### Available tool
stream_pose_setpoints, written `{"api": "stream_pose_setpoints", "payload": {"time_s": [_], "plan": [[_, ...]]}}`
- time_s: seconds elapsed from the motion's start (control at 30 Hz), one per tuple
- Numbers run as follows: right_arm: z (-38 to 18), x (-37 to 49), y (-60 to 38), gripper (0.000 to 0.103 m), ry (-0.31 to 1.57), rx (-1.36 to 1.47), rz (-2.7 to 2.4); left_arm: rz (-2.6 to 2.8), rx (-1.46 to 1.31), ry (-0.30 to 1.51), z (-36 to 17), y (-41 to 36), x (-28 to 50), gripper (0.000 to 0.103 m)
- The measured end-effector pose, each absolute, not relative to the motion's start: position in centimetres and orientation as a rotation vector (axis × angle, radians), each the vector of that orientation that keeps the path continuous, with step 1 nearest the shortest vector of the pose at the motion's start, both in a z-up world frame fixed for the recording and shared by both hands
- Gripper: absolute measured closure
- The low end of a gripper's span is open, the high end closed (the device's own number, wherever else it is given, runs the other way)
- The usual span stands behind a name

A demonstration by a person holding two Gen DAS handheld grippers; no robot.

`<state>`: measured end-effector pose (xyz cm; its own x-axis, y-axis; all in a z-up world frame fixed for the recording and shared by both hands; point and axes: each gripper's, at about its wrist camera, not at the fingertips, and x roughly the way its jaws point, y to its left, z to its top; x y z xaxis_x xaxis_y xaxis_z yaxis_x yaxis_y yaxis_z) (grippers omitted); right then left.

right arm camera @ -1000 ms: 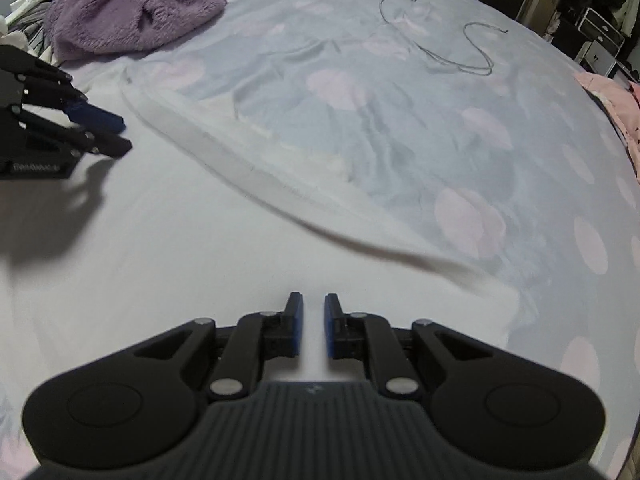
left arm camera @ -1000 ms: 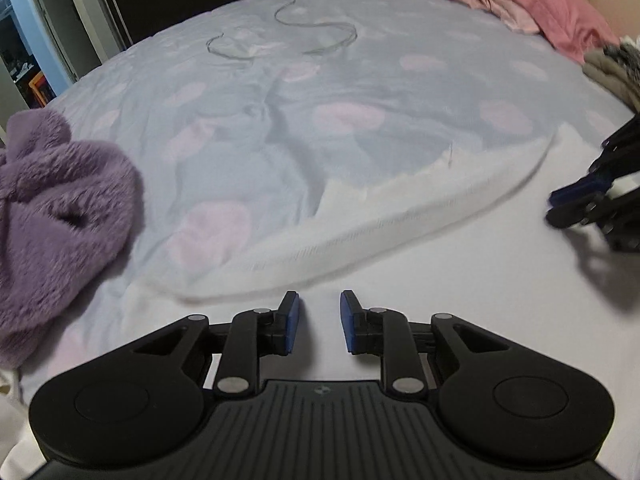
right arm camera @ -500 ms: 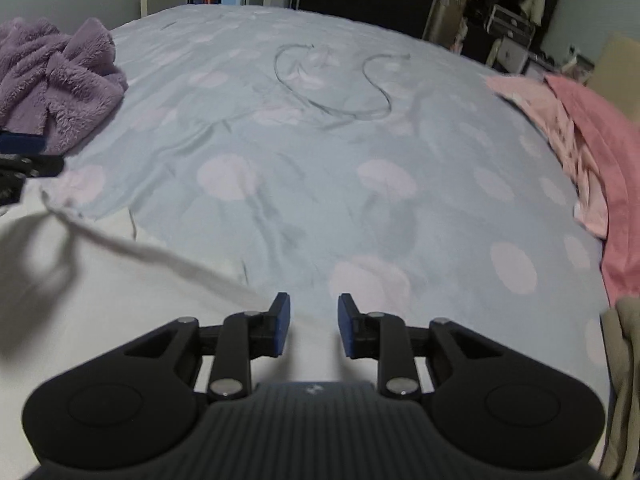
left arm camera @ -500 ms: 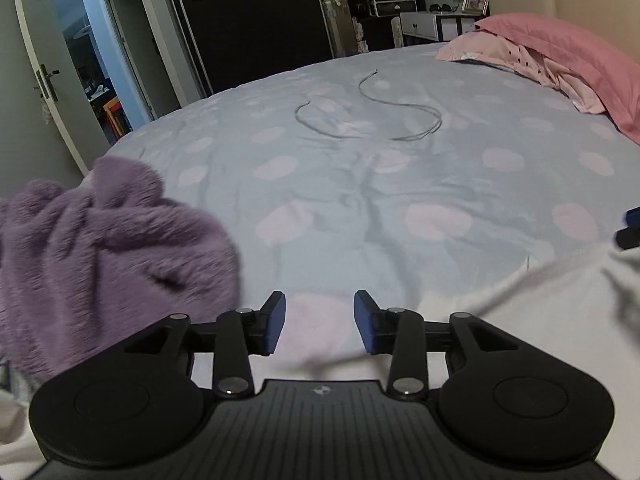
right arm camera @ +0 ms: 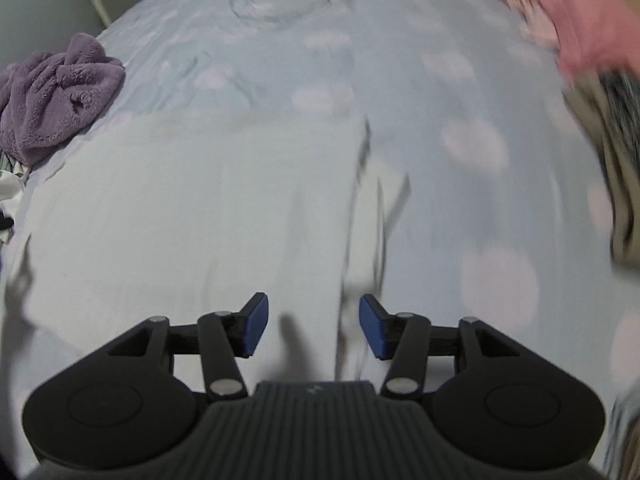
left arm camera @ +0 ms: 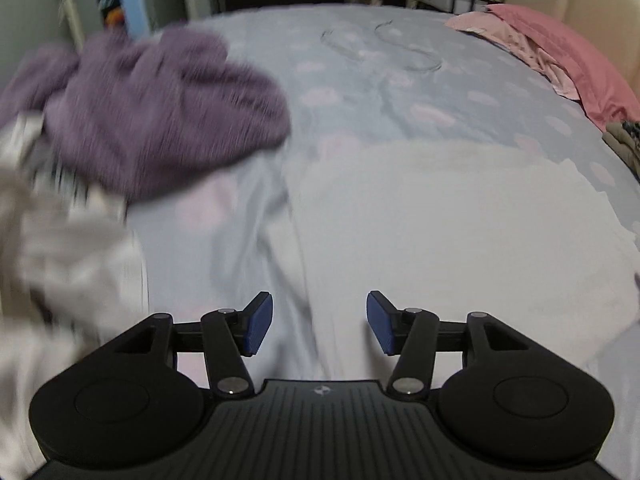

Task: Fold clothes
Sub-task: 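Pinch the folded white garment's side edge with both grippers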

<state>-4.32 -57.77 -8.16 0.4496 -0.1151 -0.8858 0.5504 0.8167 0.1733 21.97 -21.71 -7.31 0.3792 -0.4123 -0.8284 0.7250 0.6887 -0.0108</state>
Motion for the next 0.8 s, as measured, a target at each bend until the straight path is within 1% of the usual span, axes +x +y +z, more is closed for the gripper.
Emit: {"api": "stream_pose_setpoints", "payload": {"time_s": [0.13, 0.23, 0.37, 0.53, 0.57, 0.6, 0.67, 0.7, 0.73, 0.77, 0.8], "plan": [[-9.4, -7.3, -57.1, 0.049, 1.038, 0.579, -0.457, -0.724, 0.283, 1.014, -8.9, -19.6, 21.3, 0.053], [-10.2, -8.2, -56.9, 0.049, 1.032, 0.661, -0.445, -0.713, 0.26, 1.054, -9.9, -19.4, 21.0, 0.053], [-11.5, -8.1, -56.6, 0.049, 1.043, 0.65, -0.455, -0.69, 0.257, 1.123, -11.6, -19.4, 20.9, 0.053], [-13.1, -8.1, -57.2, 0.049, 1.05, 0.679, -0.46, -0.694, 0.285, 1.088, -12.2, -19.2, 20.1, 0.053], [-13.1, -8.0, -57.2, 0.051, 1.051, 0.673, -0.457, -0.688, 0.295, 1.076, -12.3, -19.5, 19.8, 0.053], [-13.0, -7.8, -57.1, 0.056, 1.054, 0.661, -0.455, -0.683, 0.306, 1.064, -12.4, -19.7, 19.6, 0.053], [-13.0, -7.3, -56.8, 0.064, 1.058, 0.635, -0.452, -0.68, 0.327, 1.037, -12.4, -20.1, 19.0, 0.06], [-12.9, -7.2, -56.7, 0.073, 1.056, 0.63, -0.445, -0.683, 0.337, 1.025, -12.4, -20.3, 18.8, 0.064], [-12.8, -7.2, -56.6, 0.086, 1.051, 0.628, -0.435, -0.691, 0.331, 1.026, -12.2, -20.3, 18.7, 0.073], [-12.7, -7.1, -56.5, 0.089, 1.047, 0.626, -0.425, -0.7, 0.326, 1.026, -12.1, -20.3, 18.7, 0.084], [-12.6, -7.0, -56.5, 0.09, 1.046, 0.625, -0.426, -0.709, 0.319, 1.027, -11.9, -20.3, 18.7, 0.089]]}}
